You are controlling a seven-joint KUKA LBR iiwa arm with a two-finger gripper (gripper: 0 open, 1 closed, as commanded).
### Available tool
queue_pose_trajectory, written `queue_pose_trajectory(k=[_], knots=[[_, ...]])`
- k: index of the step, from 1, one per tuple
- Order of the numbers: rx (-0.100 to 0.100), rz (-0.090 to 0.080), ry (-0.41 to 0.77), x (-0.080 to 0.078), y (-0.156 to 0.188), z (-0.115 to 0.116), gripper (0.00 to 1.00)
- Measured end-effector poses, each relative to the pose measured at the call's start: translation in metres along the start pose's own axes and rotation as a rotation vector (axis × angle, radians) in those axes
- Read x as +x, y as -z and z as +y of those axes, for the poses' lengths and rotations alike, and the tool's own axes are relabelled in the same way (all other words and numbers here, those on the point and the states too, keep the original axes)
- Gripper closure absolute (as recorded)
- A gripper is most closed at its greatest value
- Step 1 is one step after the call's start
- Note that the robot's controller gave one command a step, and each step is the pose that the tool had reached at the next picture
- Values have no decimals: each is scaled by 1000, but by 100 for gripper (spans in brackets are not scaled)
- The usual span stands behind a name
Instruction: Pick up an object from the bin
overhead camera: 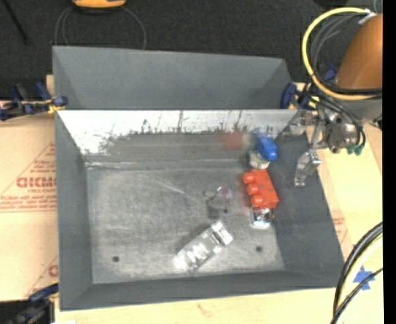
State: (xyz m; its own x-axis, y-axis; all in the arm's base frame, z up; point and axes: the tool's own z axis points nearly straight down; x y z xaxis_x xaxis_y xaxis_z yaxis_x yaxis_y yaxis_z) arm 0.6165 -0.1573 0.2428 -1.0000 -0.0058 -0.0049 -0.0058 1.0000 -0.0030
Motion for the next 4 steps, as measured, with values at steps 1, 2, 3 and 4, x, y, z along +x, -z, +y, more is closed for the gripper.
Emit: queue_pose_trajectory(k=[1, 2, 3, 4], knots=[[-7, 12, -4, 54, -94, 73, 0], [-5, 8, 206, 111, -139, 124, 0], [2, -8, 510, 110, -168, 168, 0], [1, -15, 514, 108, -166, 169, 100]])
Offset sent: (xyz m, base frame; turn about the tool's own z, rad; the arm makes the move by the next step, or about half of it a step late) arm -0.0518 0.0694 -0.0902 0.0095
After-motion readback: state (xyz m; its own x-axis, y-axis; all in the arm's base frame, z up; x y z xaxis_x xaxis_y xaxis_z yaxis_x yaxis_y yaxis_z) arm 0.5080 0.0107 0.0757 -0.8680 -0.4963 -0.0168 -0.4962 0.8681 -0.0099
